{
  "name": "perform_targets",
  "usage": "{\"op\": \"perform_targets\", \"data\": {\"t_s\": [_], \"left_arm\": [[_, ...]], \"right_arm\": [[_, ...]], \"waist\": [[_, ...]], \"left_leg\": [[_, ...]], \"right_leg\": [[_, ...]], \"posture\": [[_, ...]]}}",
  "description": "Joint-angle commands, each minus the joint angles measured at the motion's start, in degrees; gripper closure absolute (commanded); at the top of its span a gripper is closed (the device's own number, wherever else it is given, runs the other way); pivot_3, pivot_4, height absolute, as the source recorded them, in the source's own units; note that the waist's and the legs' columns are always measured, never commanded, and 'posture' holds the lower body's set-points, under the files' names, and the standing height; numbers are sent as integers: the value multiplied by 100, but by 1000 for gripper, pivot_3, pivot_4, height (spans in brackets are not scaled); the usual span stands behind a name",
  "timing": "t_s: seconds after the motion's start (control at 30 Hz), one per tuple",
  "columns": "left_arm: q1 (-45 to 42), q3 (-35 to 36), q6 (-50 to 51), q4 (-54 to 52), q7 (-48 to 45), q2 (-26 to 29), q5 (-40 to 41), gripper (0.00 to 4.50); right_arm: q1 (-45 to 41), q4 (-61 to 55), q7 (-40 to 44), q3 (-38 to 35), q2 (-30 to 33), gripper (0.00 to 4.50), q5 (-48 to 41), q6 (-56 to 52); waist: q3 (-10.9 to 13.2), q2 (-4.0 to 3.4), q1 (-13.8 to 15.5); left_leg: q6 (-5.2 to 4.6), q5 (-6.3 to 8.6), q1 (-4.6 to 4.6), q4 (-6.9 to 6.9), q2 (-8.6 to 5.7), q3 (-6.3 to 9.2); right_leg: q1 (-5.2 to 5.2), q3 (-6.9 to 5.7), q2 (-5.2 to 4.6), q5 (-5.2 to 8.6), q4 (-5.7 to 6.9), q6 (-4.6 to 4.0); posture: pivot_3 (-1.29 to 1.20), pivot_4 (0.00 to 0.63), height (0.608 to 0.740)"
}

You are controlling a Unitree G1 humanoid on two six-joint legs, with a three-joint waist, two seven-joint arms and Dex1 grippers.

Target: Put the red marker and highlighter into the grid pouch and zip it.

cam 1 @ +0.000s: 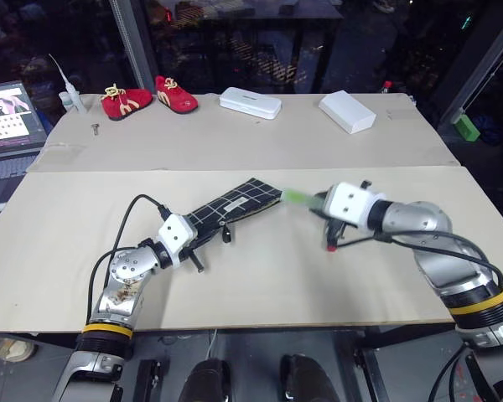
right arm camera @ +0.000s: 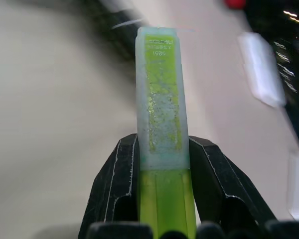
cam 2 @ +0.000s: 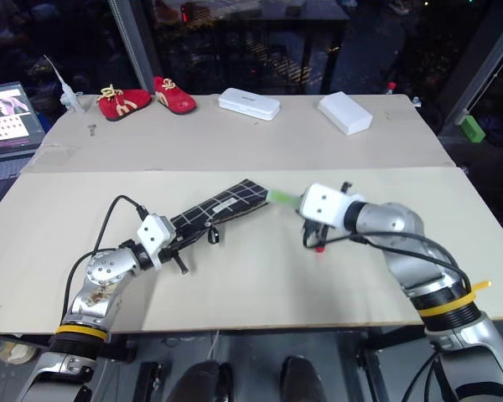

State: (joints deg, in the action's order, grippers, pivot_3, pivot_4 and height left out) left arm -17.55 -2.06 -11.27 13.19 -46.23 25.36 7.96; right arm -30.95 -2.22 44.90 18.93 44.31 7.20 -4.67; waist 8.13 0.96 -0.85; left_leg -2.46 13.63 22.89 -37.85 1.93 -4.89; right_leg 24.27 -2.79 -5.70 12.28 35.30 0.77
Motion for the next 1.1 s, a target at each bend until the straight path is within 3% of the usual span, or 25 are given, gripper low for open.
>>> {"op": "perform_targets", "data": {"t_s": [0.03,0.5,0.77,1.1], "left_arm": [[9,47,38,-276,-10,29,110,4500],[32,-107,41,-409,-122,-18,90,4500],[26,-168,8,-386,-200,-26,94,4500],[-31,-204,1,-336,-313,-71,125,4500]], "right_arm": [[-324,271,-36,43,-192,3468,308,429],[-671,978,86,75,-530,3468,727,596],[-1128,1196,-21,432,-1190,3468,1251,623],[-1424,1805,-369,1169,-1977,3468,1919,1840]], "waist": [[0,0,3],[0,0,58],[0,-1,4],[-1,-1,21]], "left_leg": [[0,0,0,0,1,0],[1,-1,1,0,3,-3],[2,-1,-2,-1,4,-7],[4,-3,0,-1,3,-7]], "right_leg": [[1,0,1,-1,1,-1],[1,1,2,-3,-1,-5],[4,6,12,-4,4,-7],[5,6,9,-5,8,-8]], "posture": [[0,150,740],[0,150,740],[0,150,740],[0,150,740]]}}
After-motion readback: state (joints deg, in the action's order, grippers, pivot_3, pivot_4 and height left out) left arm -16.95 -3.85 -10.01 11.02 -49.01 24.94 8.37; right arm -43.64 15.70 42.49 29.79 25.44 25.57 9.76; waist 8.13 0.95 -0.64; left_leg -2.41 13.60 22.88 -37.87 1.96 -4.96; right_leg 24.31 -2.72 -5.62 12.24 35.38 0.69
